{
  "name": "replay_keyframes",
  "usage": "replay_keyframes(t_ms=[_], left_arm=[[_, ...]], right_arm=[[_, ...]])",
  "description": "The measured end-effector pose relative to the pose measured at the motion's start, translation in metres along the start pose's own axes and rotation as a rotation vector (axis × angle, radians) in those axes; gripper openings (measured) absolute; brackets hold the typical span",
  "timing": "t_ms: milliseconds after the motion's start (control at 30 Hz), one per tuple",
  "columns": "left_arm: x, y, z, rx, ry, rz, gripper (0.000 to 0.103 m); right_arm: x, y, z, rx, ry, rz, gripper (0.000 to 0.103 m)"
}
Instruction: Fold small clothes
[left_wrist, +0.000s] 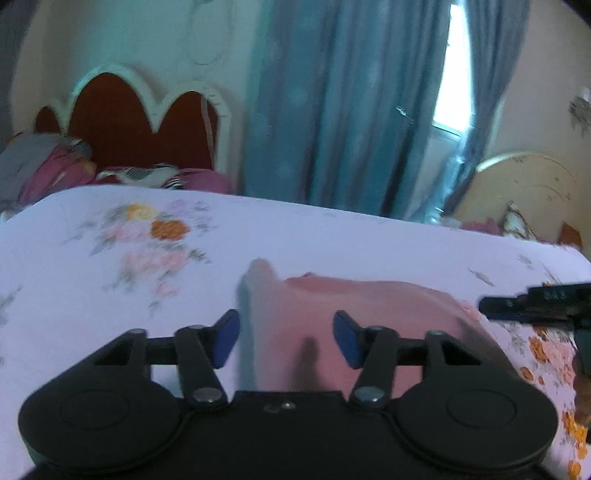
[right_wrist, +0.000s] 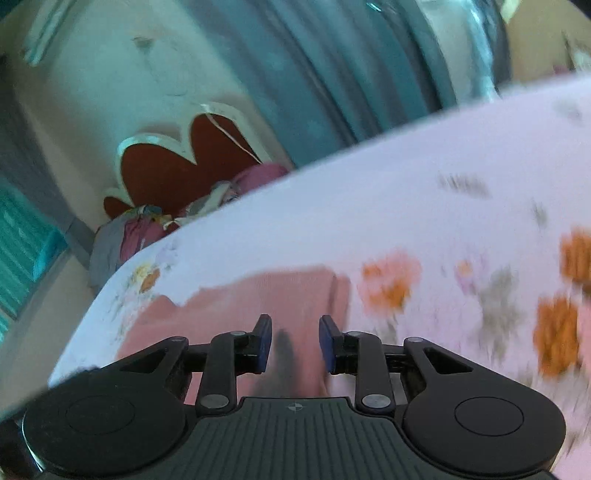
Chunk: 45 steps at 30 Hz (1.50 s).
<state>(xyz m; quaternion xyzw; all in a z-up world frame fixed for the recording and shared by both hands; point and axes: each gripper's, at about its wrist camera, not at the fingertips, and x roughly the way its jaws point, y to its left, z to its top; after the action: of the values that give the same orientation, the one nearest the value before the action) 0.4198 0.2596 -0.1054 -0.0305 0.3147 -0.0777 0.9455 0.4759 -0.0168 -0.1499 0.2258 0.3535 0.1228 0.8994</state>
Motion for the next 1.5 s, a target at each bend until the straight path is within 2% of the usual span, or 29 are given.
replay_keyframes(t_ms=[67,200,267,400,500,567,633,700,833,900,1100,1200,1300,1367,1500], left_arm=[[0.019,-0.005,0.006,0.017,0.039,-0.029,0.030],[0.052,-0.010,0.010,0.054,0.066,-0.017,0.032],[0.066,-0.003,0.008,0.027,0.092,0.022,0.032],[0.076,0.004,0.002,0.014,0.103,0.046,0.032],[0.083,0.010,0.003,-0.032,0.117,0.049,0.033],[0.078,0.008,0.008,-0.051,0.117,0.042,0.031],[0.065,0.005,0.011,-0.034,0.087,0.004,0.032],[0.061,0.001,0.009,-0.007,0.087,-0.011,0.032],[0.063,-0.003,0.002,0.045,0.095,0.025,0.037],[0.054,-0.005,0.004,0.038,0.082,0.022,0.034],[0.017,-0.016,-0.009,0.052,0.079,-0.017,0.036],[0.008,-0.022,-0.025,0.079,0.088,0.002,0.037],[0.011,-0.026,-0.035,0.112,0.086,0.031,0.037],[0.012,-0.031,-0.034,0.132,0.086,0.049,0.037],[0.007,-0.028,-0.027,0.094,0.118,0.049,0.037]], right_arm=[[0.017,0.019,0.003,-0.070,0.020,-0.004,0.028],[0.046,0.030,-0.003,-0.100,0.036,-0.027,0.028],[0.059,0.034,-0.003,-0.101,0.027,-0.052,0.028],[0.087,0.027,-0.009,-0.106,0.049,-0.132,0.028],[0.094,0.020,-0.010,-0.088,0.052,-0.132,0.028],[0.091,0.025,-0.006,-0.076,0.058,-0.146,0.028],[0.080,0.032,-0.005,-0.107,0.029,-0.126,0.028],[0.079,0.032,-0.009,-0.137,0.061,-0.153,0.028],[0.078,0.028,-0.010,-0.093,0.071,-0.170,0.028],[0.063,0.035,-0.011,-0.102,0.040,-0.138,0.028],[0.016,0.050,-0.031,-0.139,0.024,-0.103,0.028],[0.003,0.054,-0.049,-0.172,0.041,-0.115,0.028],[0.008,0.048,-0.065,-0.191,0.077,-0.149,0.028],[0.010,0.048,-0.070,-0.192,0.078,-0.157,0.028],[-0.007,0.056,-0.068,-0.161,0.057,-0.139,0.028]])
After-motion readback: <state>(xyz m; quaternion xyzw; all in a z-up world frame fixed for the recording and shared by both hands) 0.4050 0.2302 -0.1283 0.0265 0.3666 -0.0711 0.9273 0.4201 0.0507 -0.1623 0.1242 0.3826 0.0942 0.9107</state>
